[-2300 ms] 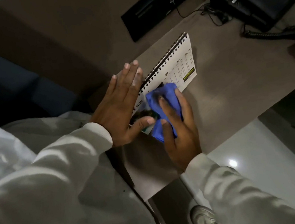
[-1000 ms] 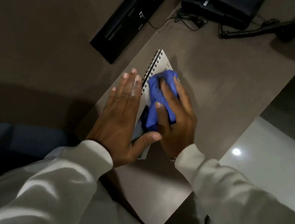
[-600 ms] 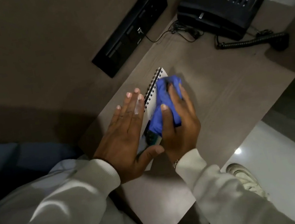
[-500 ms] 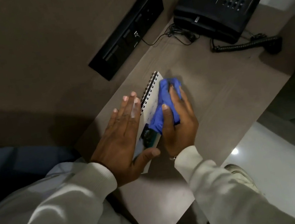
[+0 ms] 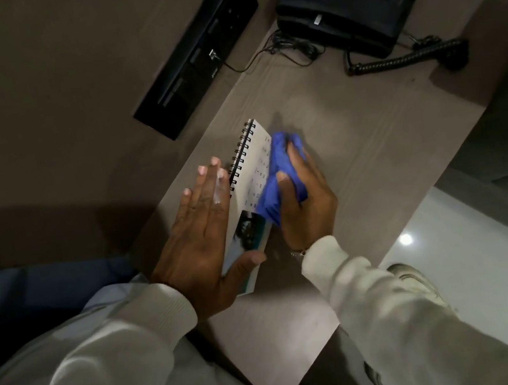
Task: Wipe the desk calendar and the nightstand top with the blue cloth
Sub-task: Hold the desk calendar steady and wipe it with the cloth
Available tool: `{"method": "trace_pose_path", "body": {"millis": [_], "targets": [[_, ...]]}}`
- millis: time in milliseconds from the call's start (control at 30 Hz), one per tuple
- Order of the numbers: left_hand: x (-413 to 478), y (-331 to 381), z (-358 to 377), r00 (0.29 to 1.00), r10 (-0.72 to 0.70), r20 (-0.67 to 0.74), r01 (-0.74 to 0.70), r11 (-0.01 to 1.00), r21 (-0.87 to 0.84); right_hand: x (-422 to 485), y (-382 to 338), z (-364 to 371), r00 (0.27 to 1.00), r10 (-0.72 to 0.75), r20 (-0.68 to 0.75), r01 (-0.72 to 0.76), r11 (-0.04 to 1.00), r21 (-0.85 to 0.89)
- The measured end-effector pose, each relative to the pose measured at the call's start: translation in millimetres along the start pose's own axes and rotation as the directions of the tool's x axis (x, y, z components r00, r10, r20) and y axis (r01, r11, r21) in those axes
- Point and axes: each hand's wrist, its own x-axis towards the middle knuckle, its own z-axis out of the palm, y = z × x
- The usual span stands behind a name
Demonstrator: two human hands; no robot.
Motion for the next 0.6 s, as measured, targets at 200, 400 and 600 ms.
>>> {"method": "trace_pose_path", "body": {"millis": [200,400,600], "targets": [[-2.8,-1.1,2.3,0.999,0.027,-0.033,-0.025,0.998,0.063,-71.0,18.8,3.2,0.992,-0.093,0.081,0.095,0.995,-0.019],[0.8,-3.0,4.4,0.999,0.025,-0.028,-0.02,0.989,0.144,-23.1,-19.5,-4.3,1.0,-0.005,0.016,0.001,0.969,0.245],[1.6,-1.7,1.7,1.0,-0.001,0.002,0.001,0.99,0.144,4.4,-13.5,-9.1,0.999,0.05,0.006,-0.05,0.998,0.047]]}}
